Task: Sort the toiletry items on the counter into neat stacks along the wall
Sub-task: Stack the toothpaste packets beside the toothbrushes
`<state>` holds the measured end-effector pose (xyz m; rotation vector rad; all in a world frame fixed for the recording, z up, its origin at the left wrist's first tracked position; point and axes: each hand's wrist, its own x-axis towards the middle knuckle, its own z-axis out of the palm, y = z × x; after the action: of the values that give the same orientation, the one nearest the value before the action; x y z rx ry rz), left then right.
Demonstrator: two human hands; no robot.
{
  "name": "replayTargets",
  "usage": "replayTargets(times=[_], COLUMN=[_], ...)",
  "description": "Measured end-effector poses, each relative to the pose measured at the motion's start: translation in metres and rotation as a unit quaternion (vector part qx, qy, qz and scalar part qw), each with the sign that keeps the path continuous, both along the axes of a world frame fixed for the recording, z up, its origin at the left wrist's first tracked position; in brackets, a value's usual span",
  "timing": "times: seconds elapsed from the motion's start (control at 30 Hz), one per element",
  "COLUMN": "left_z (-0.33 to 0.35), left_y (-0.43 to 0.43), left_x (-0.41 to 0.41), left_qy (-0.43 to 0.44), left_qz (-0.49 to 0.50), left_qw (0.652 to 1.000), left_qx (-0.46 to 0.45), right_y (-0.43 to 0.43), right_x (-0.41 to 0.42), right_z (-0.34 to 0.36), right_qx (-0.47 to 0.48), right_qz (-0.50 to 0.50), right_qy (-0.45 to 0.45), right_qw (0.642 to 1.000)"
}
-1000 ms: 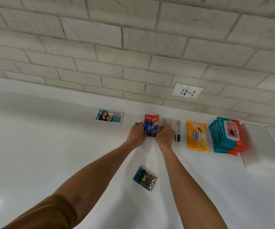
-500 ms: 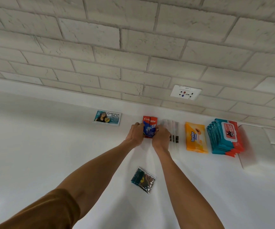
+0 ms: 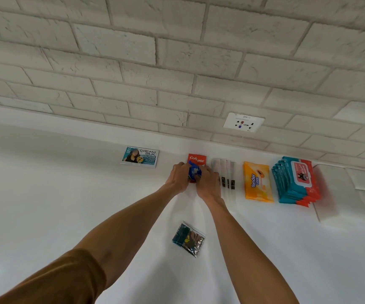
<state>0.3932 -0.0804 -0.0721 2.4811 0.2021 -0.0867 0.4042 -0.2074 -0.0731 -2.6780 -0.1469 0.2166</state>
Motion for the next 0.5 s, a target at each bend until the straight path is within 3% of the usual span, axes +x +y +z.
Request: replayTargets(times=[0.5], left_z=[0.0093], left_y=[0.0045], left_x=[-0.0077], left_qy=[0.005], left_qz=[-0.013], left_qw=[1.0], left_qx=[-0.001], right_y=[0.0016], right_x=[-0.0042], right_z=[0.0069], right_qx=[0.014], right_qz=[-0.02], right_qy=[0.002], right_qw=[1.0])
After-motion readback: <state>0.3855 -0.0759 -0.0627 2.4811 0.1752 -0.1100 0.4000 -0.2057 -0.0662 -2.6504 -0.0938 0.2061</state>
